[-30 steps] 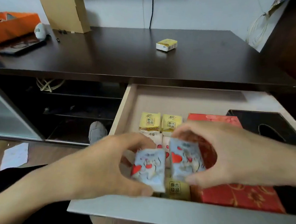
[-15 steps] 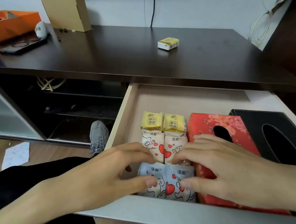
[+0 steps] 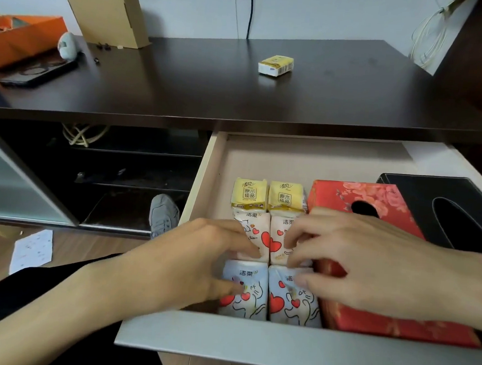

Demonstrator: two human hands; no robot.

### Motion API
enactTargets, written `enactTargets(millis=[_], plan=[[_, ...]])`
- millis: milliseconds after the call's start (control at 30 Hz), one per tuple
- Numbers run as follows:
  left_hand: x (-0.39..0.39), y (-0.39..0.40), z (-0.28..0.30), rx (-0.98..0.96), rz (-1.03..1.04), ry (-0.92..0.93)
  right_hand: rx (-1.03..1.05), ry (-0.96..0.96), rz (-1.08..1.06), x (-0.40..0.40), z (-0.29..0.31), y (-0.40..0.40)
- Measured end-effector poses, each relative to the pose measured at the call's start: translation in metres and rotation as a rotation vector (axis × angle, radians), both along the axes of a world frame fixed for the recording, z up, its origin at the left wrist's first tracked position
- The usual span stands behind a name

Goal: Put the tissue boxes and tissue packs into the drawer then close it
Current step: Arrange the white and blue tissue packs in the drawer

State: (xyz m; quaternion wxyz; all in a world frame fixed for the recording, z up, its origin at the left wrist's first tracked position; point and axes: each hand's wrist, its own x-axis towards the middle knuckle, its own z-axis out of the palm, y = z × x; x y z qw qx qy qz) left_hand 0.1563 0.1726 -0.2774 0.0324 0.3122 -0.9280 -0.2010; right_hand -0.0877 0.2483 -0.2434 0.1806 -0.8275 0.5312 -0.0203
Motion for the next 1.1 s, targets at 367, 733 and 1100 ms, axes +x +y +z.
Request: enactTargets(millis=[367, 733, 1100], plan=[[-0.054, -0.102, -0.001, -0.159, 0.174, -0.222, 0.041, 0.266, -0.228, -0.012, -0.027, -0.121], [-0.067, -0.106, -0.009, -0.087, 0.235, -0.147, 0.074, 0.205, -0.225, -0.017, -0.030, -0.127], [-0.038, -0.108, 0.045, -0.301, 0.478, 0.162, -0.366, -0.308, -0.461, -0.035, 0.032, -0.177]])
